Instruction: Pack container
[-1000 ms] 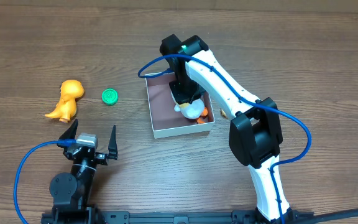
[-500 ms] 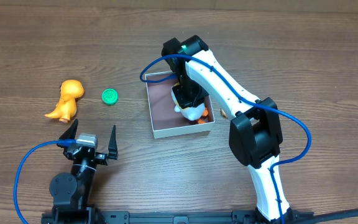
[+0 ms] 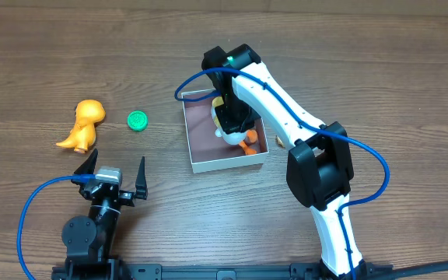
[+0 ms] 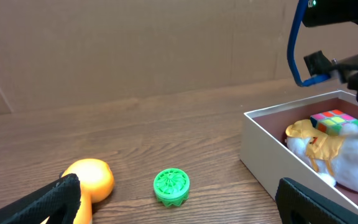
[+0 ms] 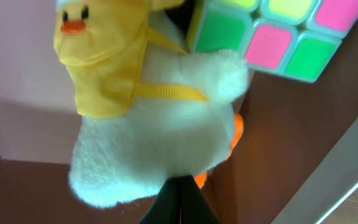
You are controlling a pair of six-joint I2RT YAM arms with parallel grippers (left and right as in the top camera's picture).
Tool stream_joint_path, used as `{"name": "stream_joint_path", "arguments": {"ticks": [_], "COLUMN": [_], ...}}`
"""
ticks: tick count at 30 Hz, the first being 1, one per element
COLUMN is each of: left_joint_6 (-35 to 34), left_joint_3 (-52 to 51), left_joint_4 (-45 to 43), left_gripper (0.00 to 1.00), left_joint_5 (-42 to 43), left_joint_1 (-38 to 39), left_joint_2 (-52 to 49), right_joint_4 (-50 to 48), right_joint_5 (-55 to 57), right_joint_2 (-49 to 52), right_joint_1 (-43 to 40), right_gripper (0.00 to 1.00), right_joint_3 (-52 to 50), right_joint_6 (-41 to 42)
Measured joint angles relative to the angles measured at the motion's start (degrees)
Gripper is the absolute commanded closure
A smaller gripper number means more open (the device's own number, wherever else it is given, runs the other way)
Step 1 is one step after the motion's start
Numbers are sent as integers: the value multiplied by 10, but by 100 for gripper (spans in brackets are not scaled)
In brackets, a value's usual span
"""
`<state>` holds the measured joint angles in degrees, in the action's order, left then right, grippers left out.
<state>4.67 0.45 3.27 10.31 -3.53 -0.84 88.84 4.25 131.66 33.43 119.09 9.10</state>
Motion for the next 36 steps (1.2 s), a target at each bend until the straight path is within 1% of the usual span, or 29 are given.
{"name": "stream_joint_path", "arguments": {"ticks": [7,14,23,36], "left_joint_6": [0,0,0,0], "left_joint_3": [0,0,0,0], "left_joint_4": [0,0,0,0], "left_gripper": [0,0,0,0], "left_joint_5": [0,0,0,0], "left_joint_1": [0,0,0,0], "left_joint_2": [0,0,0,0], "right_joint_4": [-40,-101,-162,-179], "right_joint_5": [-22,-50,-55,-47], "right_joint_2": [0,0,0,0], "right_joint_1": [0,0,0,0], "right_gripper": [96,96,96,96], "right_joint_3": [69,72,24,-42], "right_joint_6": [6,9,9,-3]}}
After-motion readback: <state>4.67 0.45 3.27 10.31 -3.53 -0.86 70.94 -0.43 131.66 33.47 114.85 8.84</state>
